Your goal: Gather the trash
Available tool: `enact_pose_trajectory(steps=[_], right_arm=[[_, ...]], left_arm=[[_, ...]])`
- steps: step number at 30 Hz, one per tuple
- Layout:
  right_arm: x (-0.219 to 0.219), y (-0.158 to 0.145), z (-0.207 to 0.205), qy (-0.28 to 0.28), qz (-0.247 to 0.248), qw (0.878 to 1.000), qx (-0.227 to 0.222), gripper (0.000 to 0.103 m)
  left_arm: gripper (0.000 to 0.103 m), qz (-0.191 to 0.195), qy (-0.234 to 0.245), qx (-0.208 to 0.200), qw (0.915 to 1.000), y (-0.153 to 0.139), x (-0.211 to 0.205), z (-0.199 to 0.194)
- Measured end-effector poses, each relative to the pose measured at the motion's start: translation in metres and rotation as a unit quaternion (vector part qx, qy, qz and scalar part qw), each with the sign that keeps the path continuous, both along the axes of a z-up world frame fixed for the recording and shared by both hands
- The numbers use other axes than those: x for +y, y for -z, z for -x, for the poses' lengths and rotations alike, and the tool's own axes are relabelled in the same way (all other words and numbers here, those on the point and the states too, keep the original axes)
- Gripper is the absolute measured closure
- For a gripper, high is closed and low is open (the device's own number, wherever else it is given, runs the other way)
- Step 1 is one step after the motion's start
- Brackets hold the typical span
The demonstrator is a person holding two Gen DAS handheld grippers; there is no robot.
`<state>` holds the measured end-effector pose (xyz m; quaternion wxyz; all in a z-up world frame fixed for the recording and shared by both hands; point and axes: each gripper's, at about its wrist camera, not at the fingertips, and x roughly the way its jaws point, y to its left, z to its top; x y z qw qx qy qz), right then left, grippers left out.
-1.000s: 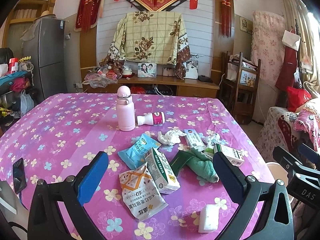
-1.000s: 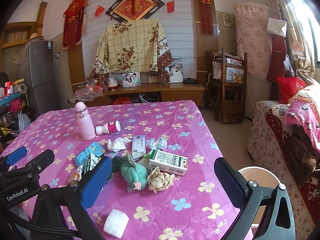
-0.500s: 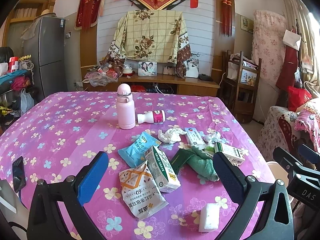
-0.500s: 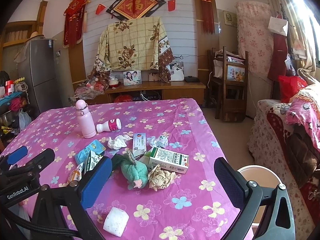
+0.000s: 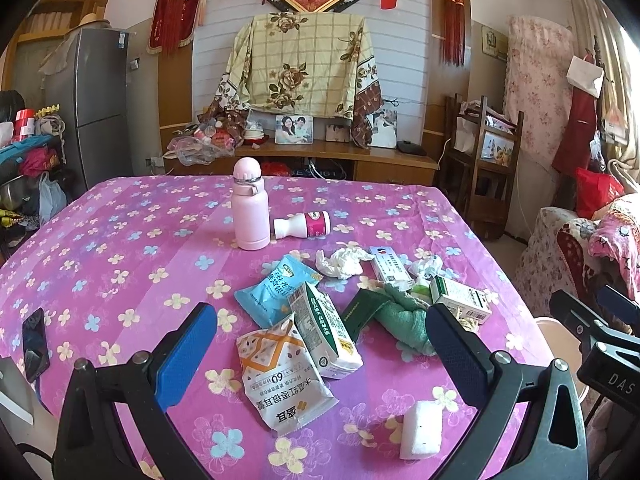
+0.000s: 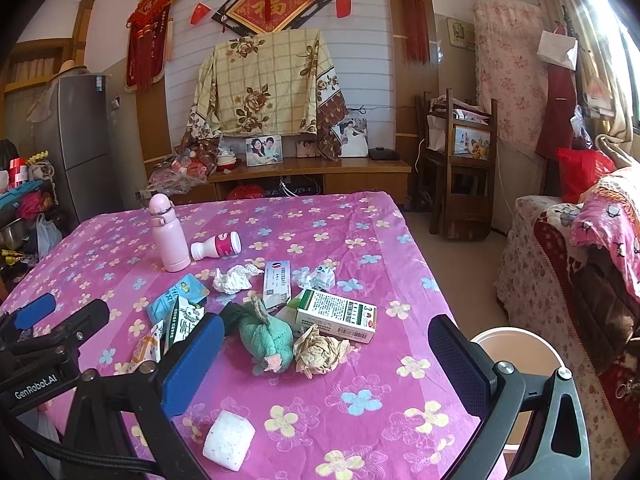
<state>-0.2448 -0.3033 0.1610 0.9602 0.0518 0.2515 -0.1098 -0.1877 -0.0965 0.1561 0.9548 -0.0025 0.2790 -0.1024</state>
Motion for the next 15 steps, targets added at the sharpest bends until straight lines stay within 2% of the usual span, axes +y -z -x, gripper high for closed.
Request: enact_pose_trajectory(steps=[15], right_arm=[[-0.003, 0.009, -0.007, -0.009, -0.014, 1.000, 0.019, 0.000]], left_arm=[[0.000, -0.011, 0.002, 0.021, 0.9997, 0.013, 0.005, -0.007]])
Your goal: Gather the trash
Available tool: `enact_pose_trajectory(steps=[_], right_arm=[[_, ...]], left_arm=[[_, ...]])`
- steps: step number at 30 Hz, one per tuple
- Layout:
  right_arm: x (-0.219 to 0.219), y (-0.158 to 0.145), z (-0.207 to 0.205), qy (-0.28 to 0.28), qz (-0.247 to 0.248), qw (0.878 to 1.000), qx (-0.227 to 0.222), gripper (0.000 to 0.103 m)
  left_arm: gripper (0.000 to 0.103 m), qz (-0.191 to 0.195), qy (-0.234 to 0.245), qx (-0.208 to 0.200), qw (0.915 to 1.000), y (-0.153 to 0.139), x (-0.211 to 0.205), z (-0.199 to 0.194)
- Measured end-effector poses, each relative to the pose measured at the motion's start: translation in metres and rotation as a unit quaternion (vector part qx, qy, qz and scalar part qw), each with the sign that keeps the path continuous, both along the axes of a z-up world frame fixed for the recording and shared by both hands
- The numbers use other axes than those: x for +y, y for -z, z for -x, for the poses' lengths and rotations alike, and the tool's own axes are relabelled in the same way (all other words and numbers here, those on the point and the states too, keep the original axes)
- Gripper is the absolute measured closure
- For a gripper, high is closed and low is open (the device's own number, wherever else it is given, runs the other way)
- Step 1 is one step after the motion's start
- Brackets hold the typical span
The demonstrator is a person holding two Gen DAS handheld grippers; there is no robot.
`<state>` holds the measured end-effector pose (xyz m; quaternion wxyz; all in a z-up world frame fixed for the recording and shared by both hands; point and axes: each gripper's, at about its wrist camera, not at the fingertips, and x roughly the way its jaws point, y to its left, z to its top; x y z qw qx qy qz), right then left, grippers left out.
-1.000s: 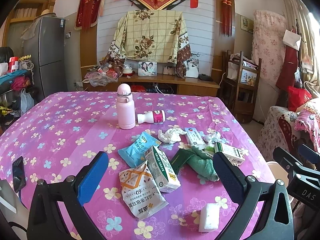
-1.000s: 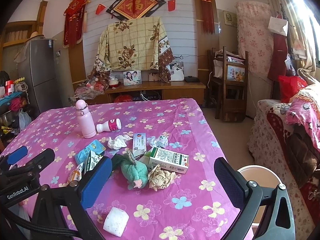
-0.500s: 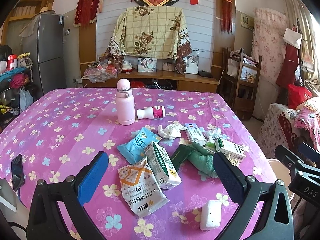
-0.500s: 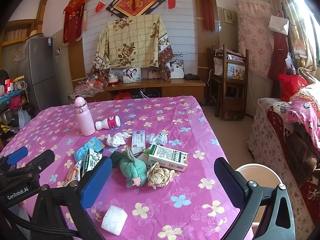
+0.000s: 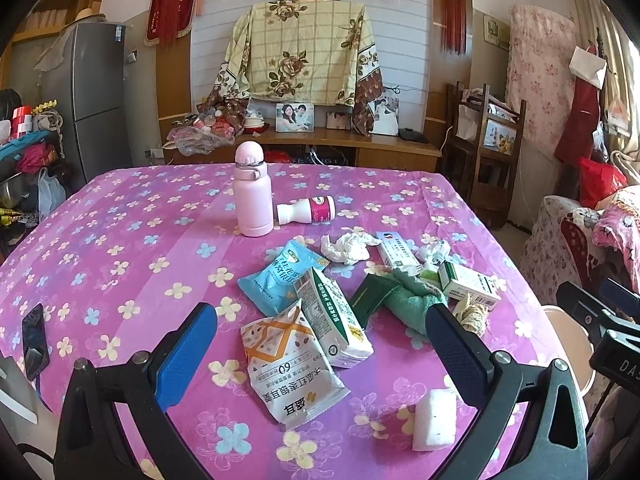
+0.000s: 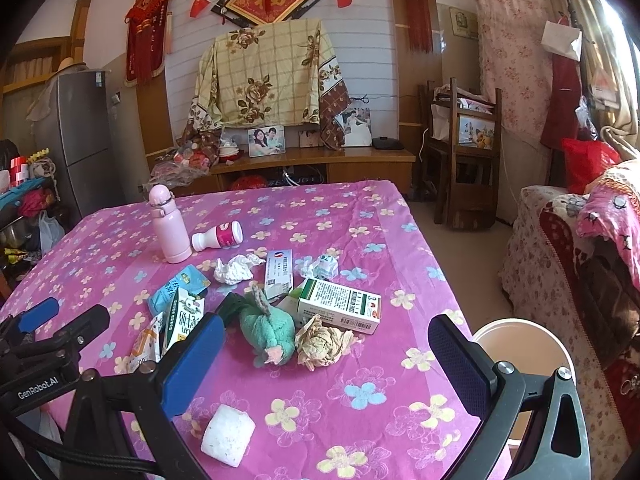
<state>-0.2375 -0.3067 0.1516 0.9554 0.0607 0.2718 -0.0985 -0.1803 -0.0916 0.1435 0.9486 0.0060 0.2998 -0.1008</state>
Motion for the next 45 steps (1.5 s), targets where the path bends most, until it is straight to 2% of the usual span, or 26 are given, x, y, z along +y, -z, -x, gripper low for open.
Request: enact_pose_trajectory(steps=[8, 15, 23, 26, 30, 35, 38, 45], right_arm=[[0.000, 0.005, -0.004, -0.004, -0.002, 1.000, 0.011, 0.000], [0.004, 0.016, -0.010, -0.025, -0.003, 0.999, 0.043, 0.000], [0.013, 0.051, -0.019, -0.076, -0.007, 0.990, 0.117, 0.000], [0.017, 0.067, -0.021, -0.098, -0.041, 0.985, 0.134, 0.000], [0.029, 0.087, -0.027, -0.131, -0.080, 0.976, 0.156, 0.000], [0.044, 0.101, -0.033, -0.156, -0.094, 0.969, 0.168, 0.003], [0.050, 0.104, -0.036, -0.166, -0.097, 0.965, 0.176, 0.007], [0.060, 0.112, -0.045, -0.176, -0.096, 0.961, 0.191, 0.007]], left_arm=[[0.000, -0.002, -0.007, 0.007, 0.9999, 0.004, 0.004, -0.003], [0.000, -0.009, 0.000, 0.023, 0.9997, 0.012, 0.011, -0.007], [0.000, -0.017, 0.025, 0.090, 0.9954, 0.043, 0.045, -0.016], [0.000, -0.020, 0.029, 0.111, 0.9932, 0.055, 0.054, -0.019], [0.000, 0.026, 0.016, 0.151, 0.9880, 0.069, 0.063, -0.038], [0.000, 0.076, -0.014, 0.165, 0.9832, 0.080, 0.061, -0.064], [0.000, 0.072, -0.034, 0.181, 0.9803, 0.093, 0.052, -0.084], [0.000, 0.061, -0.035, 0.204, 0.9765, 0.114, 0.038, -0.105]])
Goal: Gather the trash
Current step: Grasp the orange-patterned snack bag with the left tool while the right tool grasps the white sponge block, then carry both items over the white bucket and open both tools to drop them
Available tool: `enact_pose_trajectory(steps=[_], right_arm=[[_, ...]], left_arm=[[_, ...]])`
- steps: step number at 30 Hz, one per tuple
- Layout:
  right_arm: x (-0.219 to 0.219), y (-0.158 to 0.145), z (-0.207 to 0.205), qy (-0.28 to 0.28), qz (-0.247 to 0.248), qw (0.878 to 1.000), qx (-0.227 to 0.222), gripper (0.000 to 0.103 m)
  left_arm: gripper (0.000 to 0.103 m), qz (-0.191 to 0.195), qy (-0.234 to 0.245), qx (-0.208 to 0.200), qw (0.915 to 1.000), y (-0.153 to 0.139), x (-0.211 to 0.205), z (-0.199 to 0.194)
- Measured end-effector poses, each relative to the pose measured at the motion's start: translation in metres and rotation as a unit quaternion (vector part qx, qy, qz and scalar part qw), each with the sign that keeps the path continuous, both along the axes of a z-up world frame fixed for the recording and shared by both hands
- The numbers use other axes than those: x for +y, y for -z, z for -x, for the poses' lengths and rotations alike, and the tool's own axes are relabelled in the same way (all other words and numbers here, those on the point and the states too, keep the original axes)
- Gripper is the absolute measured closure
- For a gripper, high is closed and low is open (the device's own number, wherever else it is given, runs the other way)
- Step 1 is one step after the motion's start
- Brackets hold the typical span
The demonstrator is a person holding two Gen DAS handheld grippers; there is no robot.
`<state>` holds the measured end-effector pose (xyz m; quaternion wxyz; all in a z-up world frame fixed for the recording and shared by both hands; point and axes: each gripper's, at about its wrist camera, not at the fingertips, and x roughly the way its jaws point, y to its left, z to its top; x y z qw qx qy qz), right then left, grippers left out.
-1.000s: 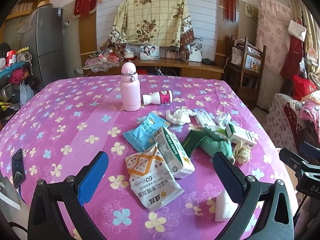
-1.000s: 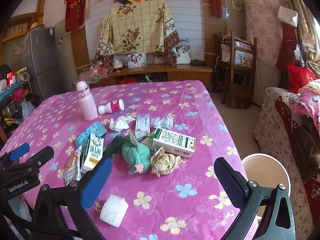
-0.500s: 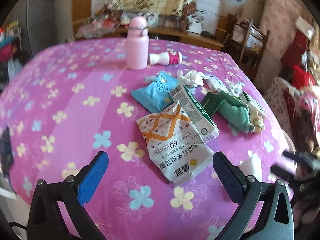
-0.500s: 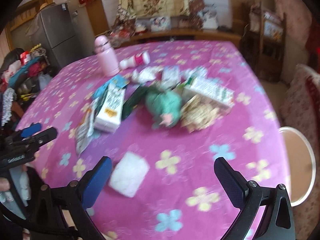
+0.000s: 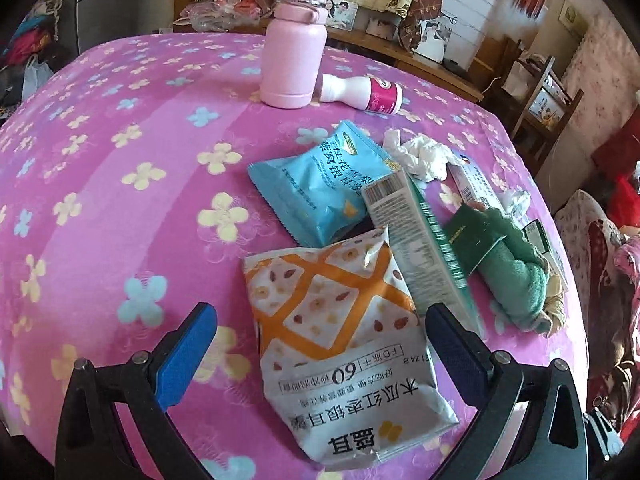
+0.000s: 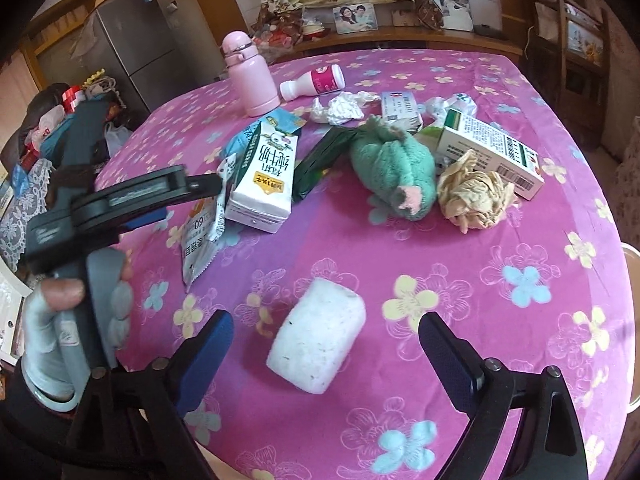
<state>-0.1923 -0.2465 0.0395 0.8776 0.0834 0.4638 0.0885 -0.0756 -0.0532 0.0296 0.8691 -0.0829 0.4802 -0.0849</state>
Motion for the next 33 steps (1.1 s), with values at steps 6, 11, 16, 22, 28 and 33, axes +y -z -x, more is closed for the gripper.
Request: enact_pose_trajectory(steps=[6, 11, 16, 22, 28, 33], right_arm=[[0.001, 0.015, -0.010, -0.001, -0.012, 0.999, 0.031, 0.047], [0.003, 0.016, -0.008, -0.013, -0.019, 0.999, 0.028, 0.064], [-0.002, 0.005, 0.004, -0.016, -0.011, 1.000, 0.001, 0.068], [-0.021, -0.015, 0.017, -0.001, -0.012, 1.000, -0.026, 0.068], [-0.054, -0.026, 0.032, 0.026, -0.004, 0.999, -0.040, 0.068], [-0.088, -0.028, 0.042, 0.064, 0.000, 0.997, -0.043, 0.068]], left_arm=[[0.045, -0.011, 0.036, 0.016, 0.9992, 0.011, -0.006, 0.002], [0.077, 0.017, 0.045, 0.026, 0.9985, 0.008, 0.003, 0.009], [0.085, 0.029, 0.064, 0.019, 0.9973, -0.007, 0.010, 0.028], [0.090, 0.027, 0.087, 0.009, 0.9958, -0.031, 0.014, 0.059], [0.091, 0.027, 0.136, -0.005, 0.9903, -0.057, -0.006, 0.087], [0.091, 0.042, 0.194, -0.016, 0.9800, -0.073, -0.057, 0.100]])
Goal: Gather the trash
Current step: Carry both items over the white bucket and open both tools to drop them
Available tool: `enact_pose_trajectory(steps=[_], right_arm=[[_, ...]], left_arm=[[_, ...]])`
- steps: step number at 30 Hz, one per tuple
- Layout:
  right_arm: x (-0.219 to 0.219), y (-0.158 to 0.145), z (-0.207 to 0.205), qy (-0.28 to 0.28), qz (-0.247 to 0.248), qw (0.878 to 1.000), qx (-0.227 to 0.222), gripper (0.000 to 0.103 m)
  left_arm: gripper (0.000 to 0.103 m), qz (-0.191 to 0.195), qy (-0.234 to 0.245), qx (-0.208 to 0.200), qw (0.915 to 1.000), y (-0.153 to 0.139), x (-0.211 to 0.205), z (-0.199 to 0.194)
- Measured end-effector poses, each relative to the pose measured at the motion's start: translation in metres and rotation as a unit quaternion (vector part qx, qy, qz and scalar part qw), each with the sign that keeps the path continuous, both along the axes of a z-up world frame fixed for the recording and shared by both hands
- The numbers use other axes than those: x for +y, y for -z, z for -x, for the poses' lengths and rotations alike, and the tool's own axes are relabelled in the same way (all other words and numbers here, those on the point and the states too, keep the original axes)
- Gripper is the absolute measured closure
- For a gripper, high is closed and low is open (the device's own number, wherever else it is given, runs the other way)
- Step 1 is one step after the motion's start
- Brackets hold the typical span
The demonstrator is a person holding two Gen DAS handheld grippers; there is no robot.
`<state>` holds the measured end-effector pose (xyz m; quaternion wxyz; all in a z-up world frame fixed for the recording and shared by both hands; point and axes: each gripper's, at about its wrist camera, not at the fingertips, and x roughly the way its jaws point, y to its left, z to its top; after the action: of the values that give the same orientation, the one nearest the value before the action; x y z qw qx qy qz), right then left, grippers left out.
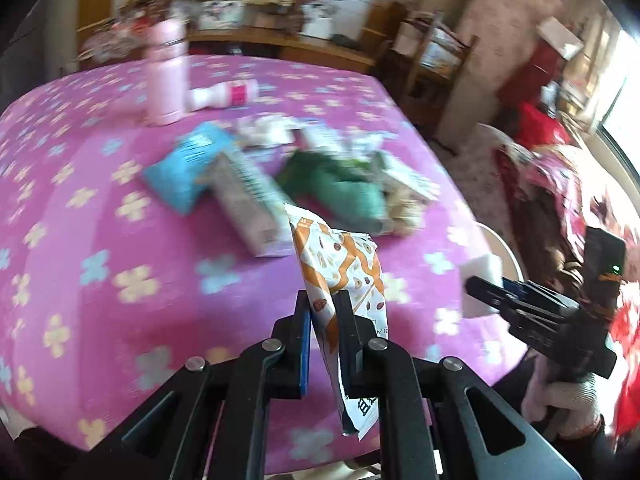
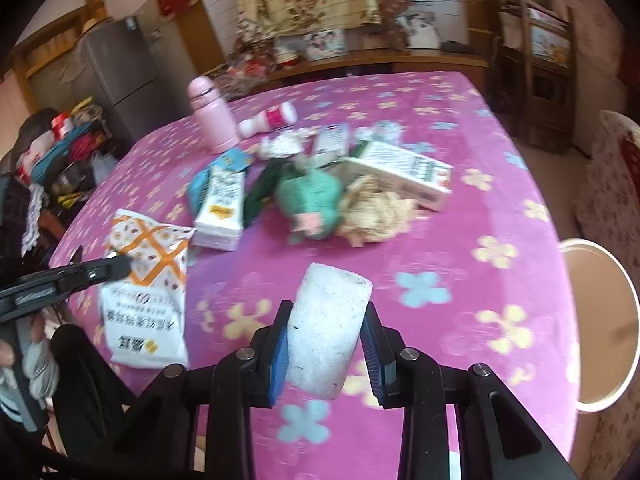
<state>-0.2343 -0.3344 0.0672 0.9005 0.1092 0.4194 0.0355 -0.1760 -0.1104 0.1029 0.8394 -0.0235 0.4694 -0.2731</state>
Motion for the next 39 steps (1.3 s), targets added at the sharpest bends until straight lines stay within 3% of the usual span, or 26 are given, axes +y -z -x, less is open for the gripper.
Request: enact_pose_trajectory(steps=[13, 23, 26, 27, 28, 29, 31, 32, 39], right_arm=[[-0.142, 0.004, 0.030, 0.151, 0.022, 0.988, 0.013, 0.068], [-0.236, 0.037, 0.040, 0.243, 0.021, 0.968, 0.059, 0.068], [-0.252, 0.045, 0.045, 0.265, 0.006, 0.962, 0.060, 0.065], [-0.257, 0.047, 0.047, 0.271, 0.002, 0.961, 0.059, 0.059], [-0.261, 0.049, 0.049, 0.277, -0.003, 0.959, 0.057, 0.048], [-0.265, 0.049, 0.050, 0.284, -0.005, 0.957, 0.052, 0.047], [-0.268, 0.049, 0.054, 0.294, 0.001, 0.955, 0.041, 0.037], [-0.270, 0.048, 0.056, 0.299, 0.004, 0.953, 0.037, 0.034], [-0.270, 0.052, 0.056, 0.303, -0.019, 0.952, 0.032, 0.032]], left_arm=[[0.091, 0.022, 0.124, -0.002, 0.9920, -0.007, -0.179, 0.005], [0.091, 0.031, 0.148, 0.023, 0.9882, 0.019, -0.285, -0.010], [0.091, 0.034, 0.150, 0.020, 0.9879, 0.024, -0.307, -0.012], [0.091, 0.034, 0.148, 0.020, 0.9883, 0.026, -0.311, -0.014], [0.087, 0.036, 0.145, 0.017, 0.9886, 0.027, -0.316, -0.015], [0.083, 0.039, 0.146, 0.015, 0.9884, 0.027, -0.318, -0.016], [0.047, 0.051, 0.155, 0.020, 0.9865, 0.030, -0.321, -0.015], [0.041, 0.053, 0.154, 0.021, 0.9864, 0.031, -0.321, -0.015], [0.040, 0.022, 0.147, -0.006, 0.9889, 0.031, -0.310, -0.008]])
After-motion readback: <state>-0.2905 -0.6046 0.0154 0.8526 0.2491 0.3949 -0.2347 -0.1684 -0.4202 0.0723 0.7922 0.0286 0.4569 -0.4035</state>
